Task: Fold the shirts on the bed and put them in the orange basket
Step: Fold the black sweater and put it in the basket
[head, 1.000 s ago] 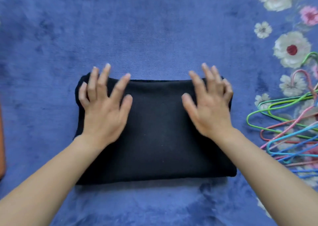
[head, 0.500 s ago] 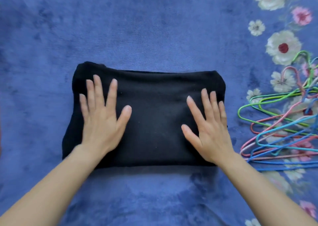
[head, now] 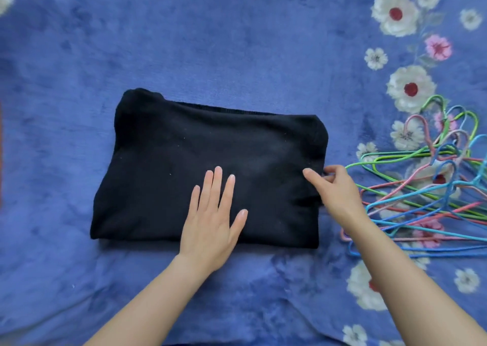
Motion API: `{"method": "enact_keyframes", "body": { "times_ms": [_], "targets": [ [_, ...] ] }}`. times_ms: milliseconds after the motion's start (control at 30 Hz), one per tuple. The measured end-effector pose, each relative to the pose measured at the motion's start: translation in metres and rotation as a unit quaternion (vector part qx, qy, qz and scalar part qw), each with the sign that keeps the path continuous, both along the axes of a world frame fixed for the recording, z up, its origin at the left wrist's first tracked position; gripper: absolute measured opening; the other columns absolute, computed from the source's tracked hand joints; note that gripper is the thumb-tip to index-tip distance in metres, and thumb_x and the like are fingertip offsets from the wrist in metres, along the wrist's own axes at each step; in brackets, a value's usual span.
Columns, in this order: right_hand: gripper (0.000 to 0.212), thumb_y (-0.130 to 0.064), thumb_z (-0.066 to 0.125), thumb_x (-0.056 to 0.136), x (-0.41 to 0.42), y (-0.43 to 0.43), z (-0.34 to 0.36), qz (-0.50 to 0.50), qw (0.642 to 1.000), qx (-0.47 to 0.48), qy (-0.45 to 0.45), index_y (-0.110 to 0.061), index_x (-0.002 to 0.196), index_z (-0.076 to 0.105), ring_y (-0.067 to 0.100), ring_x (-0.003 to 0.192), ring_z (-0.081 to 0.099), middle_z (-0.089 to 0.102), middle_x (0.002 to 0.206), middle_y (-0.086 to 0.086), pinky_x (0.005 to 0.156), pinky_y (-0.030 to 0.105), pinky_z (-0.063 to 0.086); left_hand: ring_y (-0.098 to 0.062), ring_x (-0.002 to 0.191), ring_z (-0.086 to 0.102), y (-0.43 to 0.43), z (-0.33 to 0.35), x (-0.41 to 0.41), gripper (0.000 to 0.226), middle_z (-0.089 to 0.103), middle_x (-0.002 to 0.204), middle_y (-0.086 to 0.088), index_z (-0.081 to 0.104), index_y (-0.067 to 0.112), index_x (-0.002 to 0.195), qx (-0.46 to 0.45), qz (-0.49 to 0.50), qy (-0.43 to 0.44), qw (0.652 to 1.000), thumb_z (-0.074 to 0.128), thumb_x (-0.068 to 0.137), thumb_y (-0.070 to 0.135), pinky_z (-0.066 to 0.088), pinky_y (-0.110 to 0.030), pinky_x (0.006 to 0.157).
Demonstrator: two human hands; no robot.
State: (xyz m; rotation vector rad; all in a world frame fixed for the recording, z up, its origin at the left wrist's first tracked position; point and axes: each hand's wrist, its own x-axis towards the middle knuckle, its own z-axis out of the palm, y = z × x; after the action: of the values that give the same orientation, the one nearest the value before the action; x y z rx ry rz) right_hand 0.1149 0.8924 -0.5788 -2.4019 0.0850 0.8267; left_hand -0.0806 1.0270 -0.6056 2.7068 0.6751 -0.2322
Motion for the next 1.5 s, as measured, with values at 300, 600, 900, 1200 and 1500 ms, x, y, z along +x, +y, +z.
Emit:
{"method": "enact_keyframes", "body": {
  "times_ms": [300, 600, 900, 1200, 1500],
  "targets": [
    [0.048, -0.013, 0.065, 0.073, -0.005, 0.003, 0.009, -0.125, 0.908, 0.233, 0.325, -0.009, 0.120, 0.061, 0.020, 0.095, 0.069, 0.071, 0.110, 0.009, 0.087, 0.034, 0.054, -0.025, 0.145, 0.003, 0.004, -0.018, 0.003, 0.067, 0.012, 0.158, -0.014, 0.019, 0.011, 0.150, -0.057, 0.006, 0.041, 0.998, 0.024, 0.095, 0.049, 0.003, -0.038, 0.115],
    [0.017, -0.010, 0.061, 0.077, -0.048, 0.095, 0.100, -0.038, 0.895, 0.305, 0.324, -0.014, 0.086, 0.047, 0.018, 0.044, 0.035, 0.046, 0.059, 0.004, 0.044, 0.019, 0.025, 0.003, 0.131, 0.038, 0.075, 0.049, -0.001, 0.034, 0.054, 0.136, 0.010, 0.060, 0.022, 0.124, -0.691, 0.302, -0.079, 0.652, 0.039, 0.097, 0.020, 0.028, -0.019, 0.108],
    [0.088, -0.036, 0.064, 0.081, -0.176, 0.219, 0.054, 0.187, 0.930, 0.194, 0.251, -0.041, 0.149, 0.008, 0.010, 0.083, 0.062, 0.065, 0.100, -0.001, 0.072, 0.028, 0.056, -0.028, 0.099, 0.068, 0.167, 0.041, -0.095, 0.068, 0.068, 0.114, -0.014, 0.075, 0.013, 0.102, -0.736, 0.483, -0.158, 0.447, 0.025, 0.094, 0.058, 0.051, -0.043, 0.080],
    [0.014, -0.022, 0.048, 0.083, -0.202, 0.146, 0.039, 0.229, 0.926, 0.172, -0.247, -0.016, 0.088, 0.060, 0.011, 0.079, 0.051, 0.048, 0.086, -0.015, 0.068, 0.024, 0.043, -0.006, 0.110, 0.059, 0.155, 0.040, -0.089, 0.082, 0.060, 0.123, 0.013, 0.033, 0.031, 0.140, -0.524, 0.379, -0.065, 0.760, 0.077, 0.072, 0.019, 0.047, -0.027, 0.093],
    [0.025, -0.016, 0.044, 0.076, -0.212, 0.149, 0.017, 0.323, 0.932, 0.134, -0.100, -0.023, 0.082, 0.068, 0.009, 0.076, 0.051, 0.060, 0.078, -0.011, 0.067, 0.020, 0.041, -0.019, 0.117, 0.047, 0.149, 0.026, -0.095, 0.067, 0.047, 0.132, 0.002, 0.027, 0.028, 0.141, -0.302, 0.417, -0.109, 0.850, 0.056, 0.085, 0.008, 0.037, -0.029, 0.097]
  ]
}}
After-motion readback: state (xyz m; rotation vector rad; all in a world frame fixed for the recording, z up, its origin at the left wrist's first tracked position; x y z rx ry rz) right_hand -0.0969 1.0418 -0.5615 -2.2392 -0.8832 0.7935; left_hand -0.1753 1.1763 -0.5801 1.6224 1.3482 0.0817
